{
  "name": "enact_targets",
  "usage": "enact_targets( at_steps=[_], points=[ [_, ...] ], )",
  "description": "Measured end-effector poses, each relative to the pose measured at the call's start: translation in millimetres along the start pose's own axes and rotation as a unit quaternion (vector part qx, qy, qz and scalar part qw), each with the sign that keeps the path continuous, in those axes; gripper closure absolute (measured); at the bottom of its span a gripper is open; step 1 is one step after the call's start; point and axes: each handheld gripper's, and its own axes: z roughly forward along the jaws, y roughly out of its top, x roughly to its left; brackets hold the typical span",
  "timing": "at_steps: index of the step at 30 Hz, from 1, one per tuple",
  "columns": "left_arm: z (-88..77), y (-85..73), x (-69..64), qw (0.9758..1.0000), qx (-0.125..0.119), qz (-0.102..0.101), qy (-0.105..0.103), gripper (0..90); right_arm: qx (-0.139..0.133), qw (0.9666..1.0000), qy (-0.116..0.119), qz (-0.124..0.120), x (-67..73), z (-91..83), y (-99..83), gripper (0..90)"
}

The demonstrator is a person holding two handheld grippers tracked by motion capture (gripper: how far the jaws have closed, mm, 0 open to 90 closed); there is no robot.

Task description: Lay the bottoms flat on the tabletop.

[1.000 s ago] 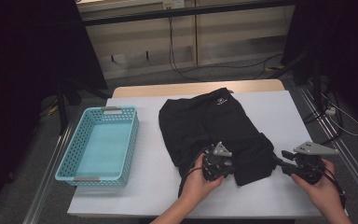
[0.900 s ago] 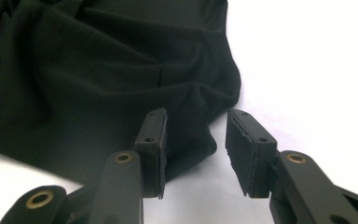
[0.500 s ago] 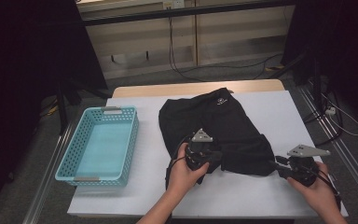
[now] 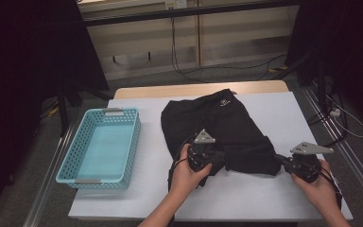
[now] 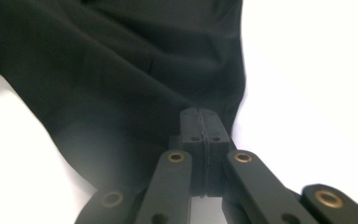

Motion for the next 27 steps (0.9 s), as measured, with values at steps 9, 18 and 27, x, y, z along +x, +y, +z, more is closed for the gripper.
enact_targets(
  at_steps=[9, 18, 27],
  points=[
    [5.0, -4.4, 2.1, 1.0000, 0.008, 0.000, 0.005, 90.0, 0.023, 0.9992, -0.030, -0.007, -3.8, 14.7, -3.0, 72.9],
    [-0.1, -3.8, 1.0, 1.0000, 0.001, 0.001, 0.006, 90.0, 0.011, 0.9993, 0.028, -0.020, 15.1, -13.1, -6.0, 66.5],
    [-1.8, -4.4, 2.0, 1.0000, 0.004, -0.004, 0.001, 90.0, 0.059, 0.9963, 0.036, -0.052, 24.8, -2.3, -10.7, 88.7]
  ],
)
